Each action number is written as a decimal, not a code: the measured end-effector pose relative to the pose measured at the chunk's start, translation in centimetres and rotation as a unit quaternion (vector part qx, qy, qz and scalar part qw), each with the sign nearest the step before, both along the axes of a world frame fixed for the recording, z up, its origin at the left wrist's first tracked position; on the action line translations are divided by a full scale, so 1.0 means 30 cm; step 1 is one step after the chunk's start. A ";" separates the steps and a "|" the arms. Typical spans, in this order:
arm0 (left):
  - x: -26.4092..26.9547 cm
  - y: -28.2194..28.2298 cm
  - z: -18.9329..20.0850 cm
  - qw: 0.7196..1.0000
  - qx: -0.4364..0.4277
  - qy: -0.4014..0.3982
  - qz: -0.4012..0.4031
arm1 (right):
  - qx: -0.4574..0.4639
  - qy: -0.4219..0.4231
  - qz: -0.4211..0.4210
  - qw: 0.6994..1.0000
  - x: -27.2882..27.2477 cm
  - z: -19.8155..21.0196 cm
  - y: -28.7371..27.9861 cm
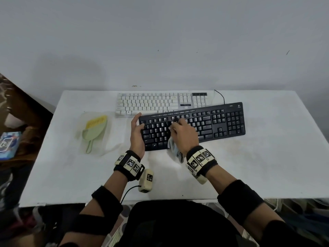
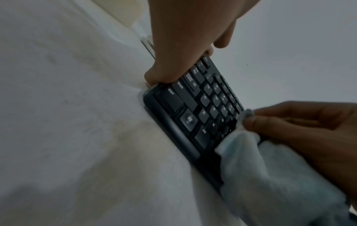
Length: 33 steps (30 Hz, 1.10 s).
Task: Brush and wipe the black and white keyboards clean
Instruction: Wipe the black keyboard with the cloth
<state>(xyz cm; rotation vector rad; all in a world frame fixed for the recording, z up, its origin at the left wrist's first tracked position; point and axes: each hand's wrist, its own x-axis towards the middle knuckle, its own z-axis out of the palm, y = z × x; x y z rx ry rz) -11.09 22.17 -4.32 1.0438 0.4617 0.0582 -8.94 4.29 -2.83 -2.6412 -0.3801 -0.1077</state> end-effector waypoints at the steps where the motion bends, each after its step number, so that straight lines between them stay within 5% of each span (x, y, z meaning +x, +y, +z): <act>1: 0.000 -0.003 0.000 1.000 -0.012 -0.004 0.006 | 0.012 -0.006 0.014 1.000 -0.001 0.005 0.014; 6: -0.004 -0.004 0.003 0.999 -0.044 -0.005 0.021 | 0.017 -0.012 0.079 0.997 -0.007 0.000 0.091; 14: 0.010 -0.020 0.008 0.998 -0.040 -0.005 0.045 | 0.034 0.002 -0.054 0.998 0.010 -0.008 -0.022; 20: 0.013 -0.022 0.005 0.997 -0.064 -0.017 0.046 | 0.006 -0.006 0.058 0.998 0.005 -0.010 0.077; 29: 0.018 -0.016 0.008 0.998 -0.047 -0.004 0.044 | 0.002 0.014 -0.055 0.998 0.038 0.001 -0.077; 33: 0.011 -0.020 0.012 0.998 -0.044 -0.011 0.040 | 0.035 0.002 -0.026 0.999 0.054 0.027 -0.020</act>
